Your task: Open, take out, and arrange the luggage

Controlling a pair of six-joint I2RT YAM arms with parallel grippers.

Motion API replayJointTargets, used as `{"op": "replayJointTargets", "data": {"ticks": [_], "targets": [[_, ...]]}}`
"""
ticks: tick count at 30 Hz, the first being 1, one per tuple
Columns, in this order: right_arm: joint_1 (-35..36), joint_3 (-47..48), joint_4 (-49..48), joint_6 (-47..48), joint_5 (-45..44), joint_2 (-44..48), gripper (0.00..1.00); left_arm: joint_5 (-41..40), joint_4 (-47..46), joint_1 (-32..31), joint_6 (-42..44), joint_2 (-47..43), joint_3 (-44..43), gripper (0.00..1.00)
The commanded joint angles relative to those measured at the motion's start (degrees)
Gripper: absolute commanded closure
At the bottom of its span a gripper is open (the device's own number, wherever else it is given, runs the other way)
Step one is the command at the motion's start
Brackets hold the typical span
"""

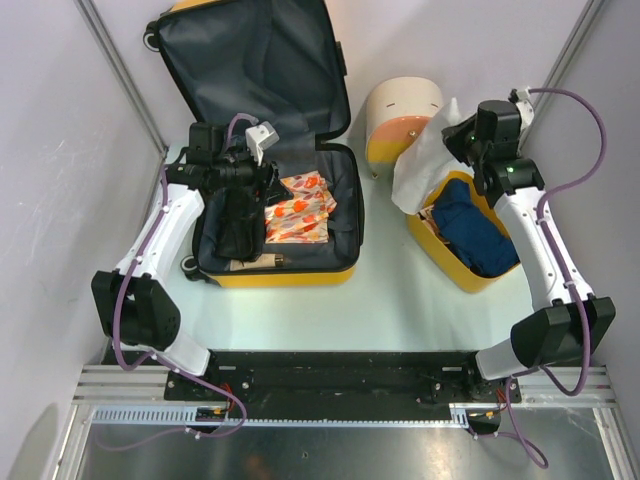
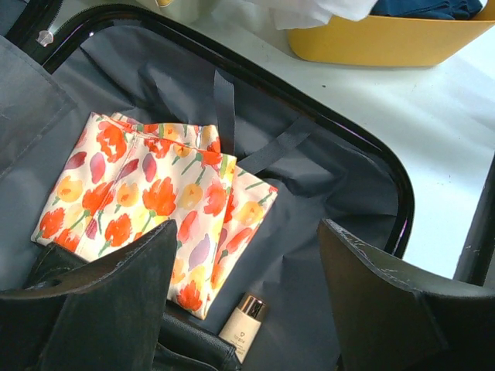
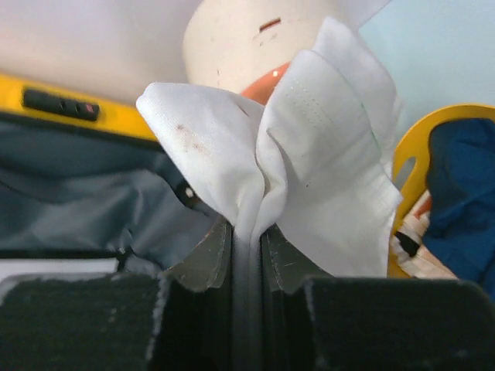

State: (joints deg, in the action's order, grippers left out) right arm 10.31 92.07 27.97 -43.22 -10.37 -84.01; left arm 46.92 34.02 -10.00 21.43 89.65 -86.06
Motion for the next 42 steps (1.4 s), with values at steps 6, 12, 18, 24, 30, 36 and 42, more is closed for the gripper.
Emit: {"op": "replayJointTargets", "data": {"ticks": [6, 12, 18, 24, 30, 36, 42], "targets": [[-1.0, -4.3, -24.6, -20.0, -8.5, 1.4, 1.0, 0.8, 0.0, -0.5, -0.8, -0.3, -2.4, 0.22], [-4.4, -17.4, -30.0, -16.4, -8.6, 4.7, 1.0, -0.1, -0.1, -0.5, -0.1, 0.1, -1.9, 0.21], [-9.9, -25.6, -24.5, -13.8, -10.0, 12.5, 1.0, -0.2, 0.0, -0.6, 0.6, -0.3, 0.6, 0.21], [-15.1, -34.4, -18.6, -12.7, -6.5, 22.2, 1.0, 0.5, 0.0, -0.8, 0.9, 1.9, -0.8, 0.21], [-23.2, -49.7, -22.8, -7.2, 3.6, 25.8, 1.0, 0.5, 0.1, -0.9, 0.8, 3.3, -2.8, 0.21], [-30.2, -56.1, -24.8, -2.5, 7.7, 28.4, 1.0, 0.3, 0.3, -1.0, 1.4, 2.2, -1.8, 0.2], [-30.1, -59.2, -25.9, 3.5, 9.7, 29.7, 0.62, -1.6, 0.5, -1.2, 1.4, 2.6, -1.0, 0.18]]}}
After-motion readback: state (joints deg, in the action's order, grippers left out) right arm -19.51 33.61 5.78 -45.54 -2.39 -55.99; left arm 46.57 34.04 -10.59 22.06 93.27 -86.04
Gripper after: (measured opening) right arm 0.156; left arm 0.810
